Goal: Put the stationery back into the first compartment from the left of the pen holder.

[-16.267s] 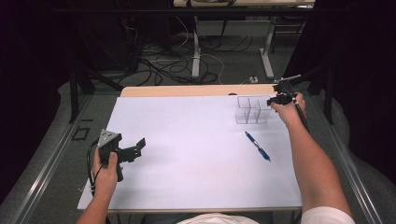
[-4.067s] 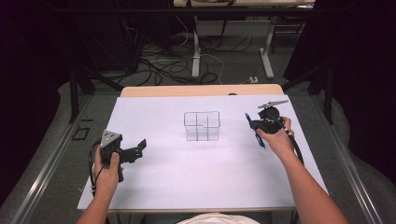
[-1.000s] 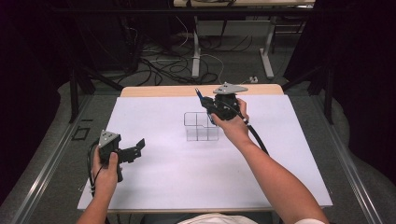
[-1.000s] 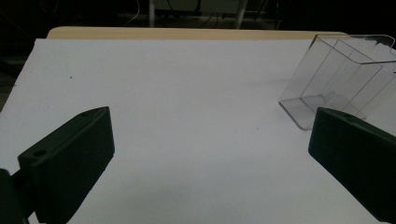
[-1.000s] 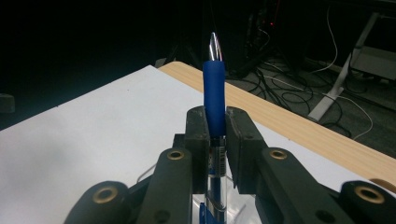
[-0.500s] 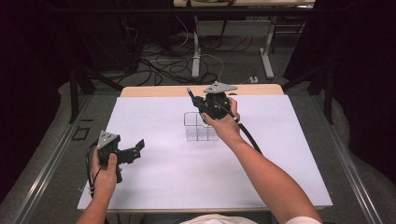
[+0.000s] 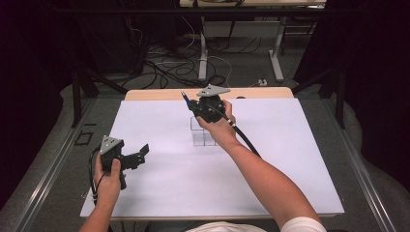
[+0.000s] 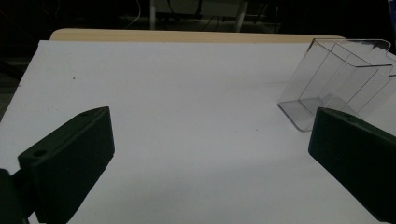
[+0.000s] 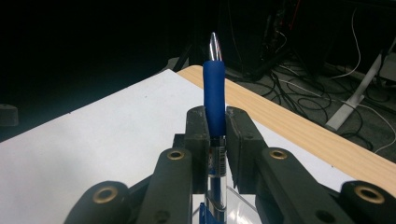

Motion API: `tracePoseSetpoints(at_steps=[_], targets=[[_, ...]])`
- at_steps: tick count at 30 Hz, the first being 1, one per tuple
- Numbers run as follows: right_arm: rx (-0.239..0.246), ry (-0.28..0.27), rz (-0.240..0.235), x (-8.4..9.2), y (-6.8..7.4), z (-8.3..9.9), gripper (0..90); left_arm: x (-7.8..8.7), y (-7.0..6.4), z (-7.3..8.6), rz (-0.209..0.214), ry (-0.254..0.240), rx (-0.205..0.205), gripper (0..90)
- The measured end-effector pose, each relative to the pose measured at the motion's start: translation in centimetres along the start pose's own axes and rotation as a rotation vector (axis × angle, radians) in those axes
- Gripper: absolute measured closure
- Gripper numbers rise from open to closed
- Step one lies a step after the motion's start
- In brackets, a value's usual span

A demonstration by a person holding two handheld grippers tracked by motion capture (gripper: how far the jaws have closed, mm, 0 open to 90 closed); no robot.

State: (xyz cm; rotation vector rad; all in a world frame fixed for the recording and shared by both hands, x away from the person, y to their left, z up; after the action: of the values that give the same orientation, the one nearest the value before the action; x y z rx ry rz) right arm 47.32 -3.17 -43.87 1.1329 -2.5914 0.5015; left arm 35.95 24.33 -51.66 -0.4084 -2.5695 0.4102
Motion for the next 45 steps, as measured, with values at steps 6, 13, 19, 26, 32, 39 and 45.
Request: tracePoseSetpoints(at_steps=[6,13,19,26,32,39,45], targets=[[0.008,0.008,0.009,-1.0,0.1,-0.3,79.7,0.0,0.0,0.0,0.003,0.0,0.005,0.2],[0.008,0.028,0.026,-1.9,-0.2,0.1,79.7,0.0,0.0,0.0,0.004,0.0,0.004,0.2],[-0.007,0.033,0.049,-2.6,-0.5,0.7,79.7,0.0,0.1,0.0,0.003,0.005,0.004,0.2],[-0.017,0.025,0.064,-2.9,-0.6,0.8,79.7,0.0,0.0,0.0,0.004,0.004,0.003,0.2],[-0.073,0.017,0.075,-3.0,-0.9,1.0,79.7,-0.1,0.1,0.0,0.004,0.005,0.001,0.2],[-0.075,0.021,0.086,-3.3,-0.9,1.2,79.7,-0.1,0.1,0.0,0.004,0.005,0.002,0.2],[-0.071,0.03,0.08,-3.6,-0.5,1.5,79.6,-0.1,0.1,0.0,0.004,0.006,0.002,0.2]])
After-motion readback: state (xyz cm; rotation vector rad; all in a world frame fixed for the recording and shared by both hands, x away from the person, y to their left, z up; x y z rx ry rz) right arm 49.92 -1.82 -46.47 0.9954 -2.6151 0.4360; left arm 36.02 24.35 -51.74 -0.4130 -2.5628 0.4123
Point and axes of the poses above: each handheld gripper's, and its own axes: x roughly backward along the jaws, z roughly out of its underside, y roughly to its left, the point moved 3 cm from there along -x, roughly forward along the jaws, and after that the axes turned 13 degrees about x, right-handed, at the moved point
